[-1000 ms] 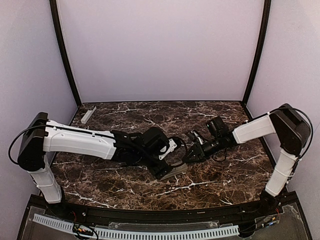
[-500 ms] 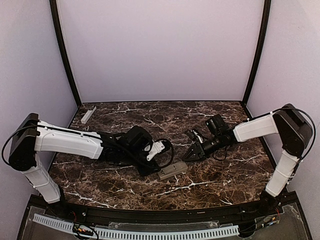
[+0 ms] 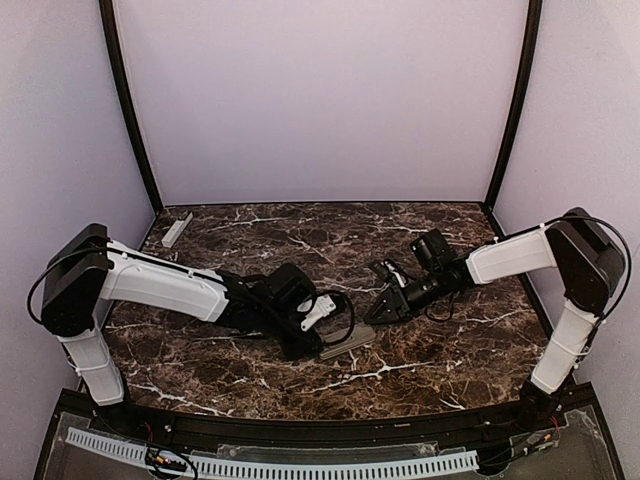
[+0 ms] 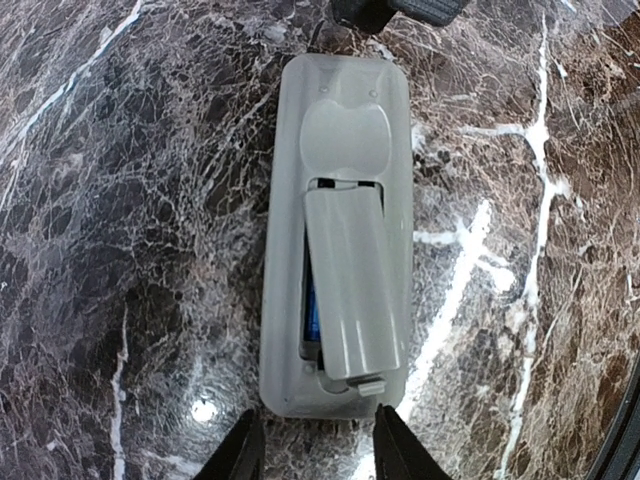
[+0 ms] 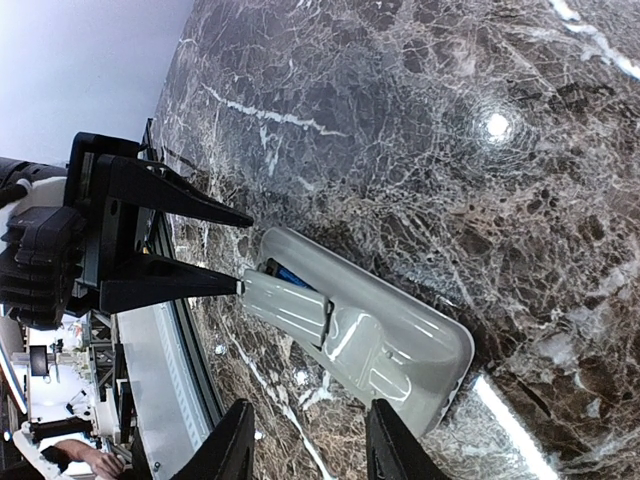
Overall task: Load the batteries into the remote control
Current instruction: Adjust the battery cover of the remote control without the battery cover.
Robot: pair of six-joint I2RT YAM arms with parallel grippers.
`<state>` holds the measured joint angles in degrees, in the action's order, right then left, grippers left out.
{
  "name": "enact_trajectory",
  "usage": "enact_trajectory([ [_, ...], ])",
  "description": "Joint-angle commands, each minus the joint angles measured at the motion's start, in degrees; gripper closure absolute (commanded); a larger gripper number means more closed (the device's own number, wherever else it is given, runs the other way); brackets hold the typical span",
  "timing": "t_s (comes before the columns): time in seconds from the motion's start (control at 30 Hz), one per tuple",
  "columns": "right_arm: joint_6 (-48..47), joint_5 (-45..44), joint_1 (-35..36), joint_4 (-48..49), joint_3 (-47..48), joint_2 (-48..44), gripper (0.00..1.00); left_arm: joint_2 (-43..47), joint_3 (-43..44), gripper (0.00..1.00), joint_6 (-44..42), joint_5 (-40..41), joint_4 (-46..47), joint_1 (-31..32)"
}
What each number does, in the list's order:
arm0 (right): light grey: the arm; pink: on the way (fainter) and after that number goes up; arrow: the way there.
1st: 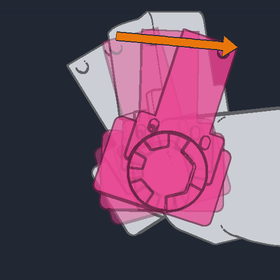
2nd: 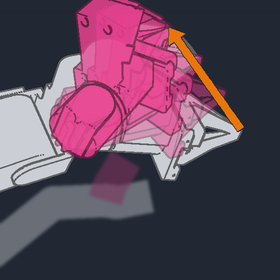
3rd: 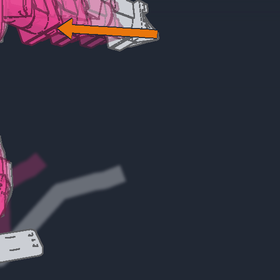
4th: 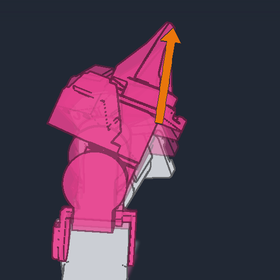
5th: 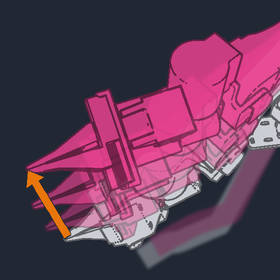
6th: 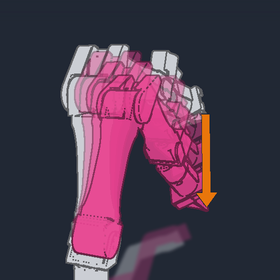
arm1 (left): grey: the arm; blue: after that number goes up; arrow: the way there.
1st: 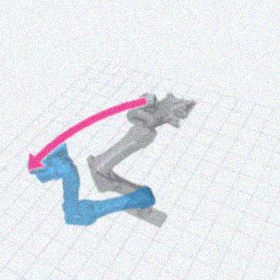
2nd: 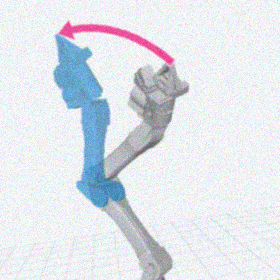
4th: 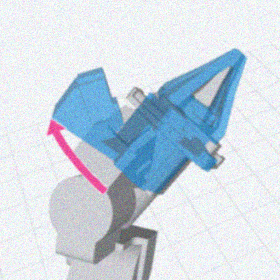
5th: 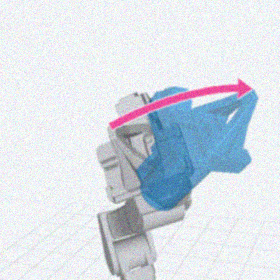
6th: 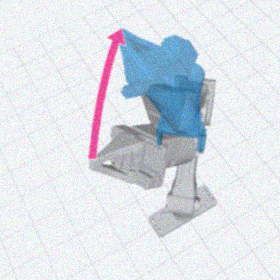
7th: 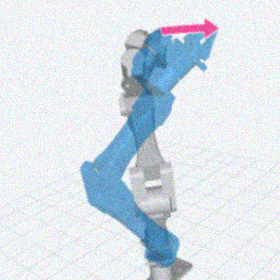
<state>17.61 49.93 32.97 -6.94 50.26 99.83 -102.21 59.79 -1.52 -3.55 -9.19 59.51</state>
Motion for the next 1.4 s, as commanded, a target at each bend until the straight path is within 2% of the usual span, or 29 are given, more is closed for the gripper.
enact_trajectory([
  [0.0, -1.08, 0.08, 0.45, -0.17, 1.07, -0.44, 0.63, -0.38, 2.16, 0.62, -0.52, 0.73, -1.27, 0.11],
  [1.37, -1.78, 0.7, 0.44, -0.53, 1.42, 0.24, 0.63, -4.01, 6.26, 0.6, -1.85, 5.47, -5.29, -0.08],
])
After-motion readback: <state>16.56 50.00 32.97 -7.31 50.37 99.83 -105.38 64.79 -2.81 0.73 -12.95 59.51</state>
